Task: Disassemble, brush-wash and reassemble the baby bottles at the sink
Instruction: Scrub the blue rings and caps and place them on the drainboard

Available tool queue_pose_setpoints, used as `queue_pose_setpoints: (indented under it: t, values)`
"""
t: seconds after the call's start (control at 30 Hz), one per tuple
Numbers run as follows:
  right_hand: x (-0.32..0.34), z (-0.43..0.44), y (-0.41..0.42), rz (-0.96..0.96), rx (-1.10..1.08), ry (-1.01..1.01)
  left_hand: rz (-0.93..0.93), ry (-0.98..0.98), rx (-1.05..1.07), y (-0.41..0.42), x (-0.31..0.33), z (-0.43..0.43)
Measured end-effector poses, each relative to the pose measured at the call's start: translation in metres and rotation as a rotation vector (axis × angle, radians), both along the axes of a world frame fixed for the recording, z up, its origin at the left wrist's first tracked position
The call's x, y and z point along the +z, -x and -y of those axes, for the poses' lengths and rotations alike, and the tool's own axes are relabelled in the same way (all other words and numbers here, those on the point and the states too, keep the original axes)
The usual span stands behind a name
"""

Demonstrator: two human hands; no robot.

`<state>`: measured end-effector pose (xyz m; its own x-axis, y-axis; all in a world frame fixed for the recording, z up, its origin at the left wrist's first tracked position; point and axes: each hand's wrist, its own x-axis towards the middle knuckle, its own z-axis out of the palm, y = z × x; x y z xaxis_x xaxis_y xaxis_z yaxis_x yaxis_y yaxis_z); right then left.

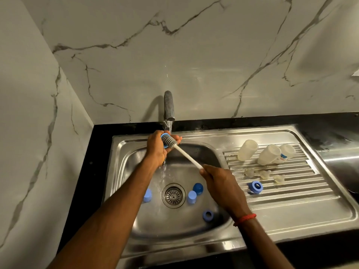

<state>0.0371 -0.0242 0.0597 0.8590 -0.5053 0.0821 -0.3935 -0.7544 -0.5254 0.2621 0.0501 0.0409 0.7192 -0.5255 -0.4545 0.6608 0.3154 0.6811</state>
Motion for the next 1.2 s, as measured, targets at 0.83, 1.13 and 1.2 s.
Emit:
queue_pose_setpoints:
  t: [0.83, 1.13, 1.2]
  values:
    - [-0.028, -0.023, -0.004, -0.059, -0.051, 0.186, -0.040, -0.030, 0.010, 0.000, -0.007, -0.001]
    - [-0.015, 0.000, -0.012, -0.089, 0.003, -0.136, -0.174, -0.046, -0.014, 0.005, -0.019, 0.001]
    - [-0.019, 0.000, -0.014, -0.089, 0.003, -0.130, -0.168, -0.038, 0.003, 0.002, -0.018, 0.003]
